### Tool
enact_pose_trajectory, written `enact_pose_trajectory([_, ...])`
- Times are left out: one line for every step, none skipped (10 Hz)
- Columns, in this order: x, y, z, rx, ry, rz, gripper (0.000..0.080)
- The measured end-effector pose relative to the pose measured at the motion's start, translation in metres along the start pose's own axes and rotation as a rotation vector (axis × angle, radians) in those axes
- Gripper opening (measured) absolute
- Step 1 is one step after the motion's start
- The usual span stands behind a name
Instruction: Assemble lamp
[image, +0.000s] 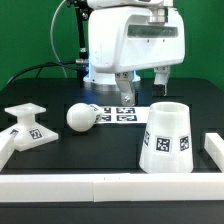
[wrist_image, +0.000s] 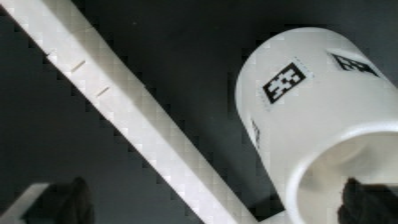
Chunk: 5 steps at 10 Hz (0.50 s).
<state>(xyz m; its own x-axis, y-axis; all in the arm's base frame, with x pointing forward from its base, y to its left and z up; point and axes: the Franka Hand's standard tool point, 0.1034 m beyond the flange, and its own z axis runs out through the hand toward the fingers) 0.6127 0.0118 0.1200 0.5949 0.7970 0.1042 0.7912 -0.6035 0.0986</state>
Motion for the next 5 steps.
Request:
enact_pose_trajectory([0.0,0.0002,0.0001,-0.002,0.002,-0.009,0.0699])
enact_pose_trajectory([0.0,0.0002,0.0001,-0.002,0.002,-0.01,0.0699])
enact_pose_trajectory([-0.0001,0.0002,0.0001,-0.002,0.002,-0.01,0.0699])
enact_pose_trajectory([-0.0001,0.0002,0.0001,-0.002,0.002,-0.01,0.0699])
enact_pose_trajectory([-0.0001,0.0002,0.0001,-0.002,0.002,-0.01,0.0699])
